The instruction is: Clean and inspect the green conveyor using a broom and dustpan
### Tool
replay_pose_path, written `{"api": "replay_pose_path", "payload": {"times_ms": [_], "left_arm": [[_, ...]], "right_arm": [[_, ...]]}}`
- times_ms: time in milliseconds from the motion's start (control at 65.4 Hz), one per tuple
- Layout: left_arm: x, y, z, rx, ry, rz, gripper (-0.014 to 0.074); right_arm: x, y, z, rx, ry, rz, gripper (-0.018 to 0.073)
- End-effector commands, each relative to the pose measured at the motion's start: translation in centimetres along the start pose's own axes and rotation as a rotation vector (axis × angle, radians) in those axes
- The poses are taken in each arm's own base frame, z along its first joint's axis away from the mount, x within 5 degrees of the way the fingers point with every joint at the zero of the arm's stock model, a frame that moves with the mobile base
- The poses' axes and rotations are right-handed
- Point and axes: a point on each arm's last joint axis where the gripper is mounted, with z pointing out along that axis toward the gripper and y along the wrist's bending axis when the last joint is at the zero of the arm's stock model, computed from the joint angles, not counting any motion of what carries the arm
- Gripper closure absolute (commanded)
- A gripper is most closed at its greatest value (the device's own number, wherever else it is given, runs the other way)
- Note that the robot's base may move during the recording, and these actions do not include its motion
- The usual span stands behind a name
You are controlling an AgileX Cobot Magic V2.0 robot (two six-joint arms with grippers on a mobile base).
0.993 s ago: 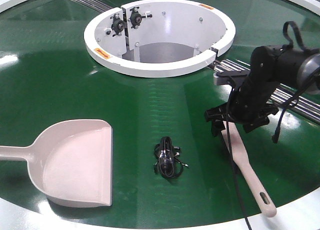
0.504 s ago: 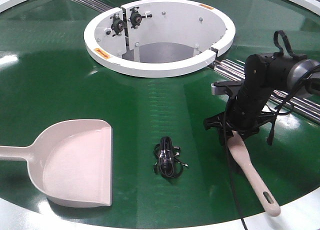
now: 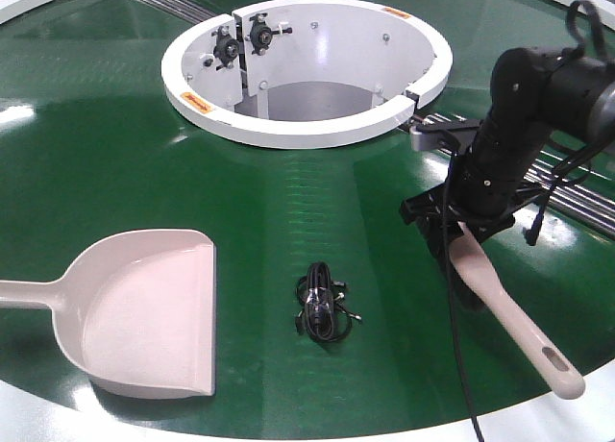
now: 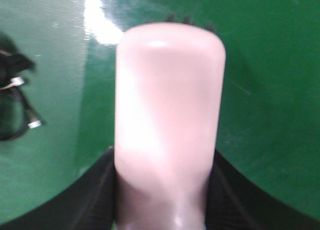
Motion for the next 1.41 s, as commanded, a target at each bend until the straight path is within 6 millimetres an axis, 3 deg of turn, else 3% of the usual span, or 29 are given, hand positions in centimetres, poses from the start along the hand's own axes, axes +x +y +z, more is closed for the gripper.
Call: {"api": "replay_pose_path", "payload": {"times_ms": [0,183,351,535,642,871,1054,1177,1390], "left_arm": [[-1.7,0.1,-0.7,-0.016,-0.098,0.017,0.0007],[-1.2,0.2,-0.6,-0.032,-0.049,0.080,0.0007],[-1.0,0.3,-0.6,-0.044,-0.017,0.120,0.0007],[-0.6,0.4,-0.6,-0.046,0.023,0.176,0.0007],[-0.1,0.6,-0.7,-0.058,0.092,0.356,0.0007],[0.5,1.9,-0.9,-0.124,0.239,1.028,0.0007],[0.0,2.9,-1.1,-0.206,0.309,1.452,0.0007],[-0.8,3.1,-1.2,-0.275,0.283,1.569,0.0007],[-1.0,3.0,-1.2,-0.286,0.254,1.576,0.0007]], "right_arm": [[1.2,0.5,-4.4,-0.022,-0.050,-0.013,0.0566],[2.9,0.6,-6.7,-0.009,-0.100,-0.011,0.0566],[5.5,0.7,-7.2,-0.004,-0.087,-0.017,0.0566],[6.3,0.6,-8.2,0.014,-0.117,-0.024,0.0564],[6.5,0.7,-8.9,0.014,-0.136,-0.025,0.0564],[6.6,0.7,-9.1,0.012,-0.144,-0.025,0.0563],[6.6,0.7,-9.1,0.012,-0.144,-0.025,0.0563],[6.6,0.7,-9.1,0.012,-0.143,-0.026,0.0563],[6.6,0.7,-9.1,0.012,-0.143,-0.026,0.0563]]}}
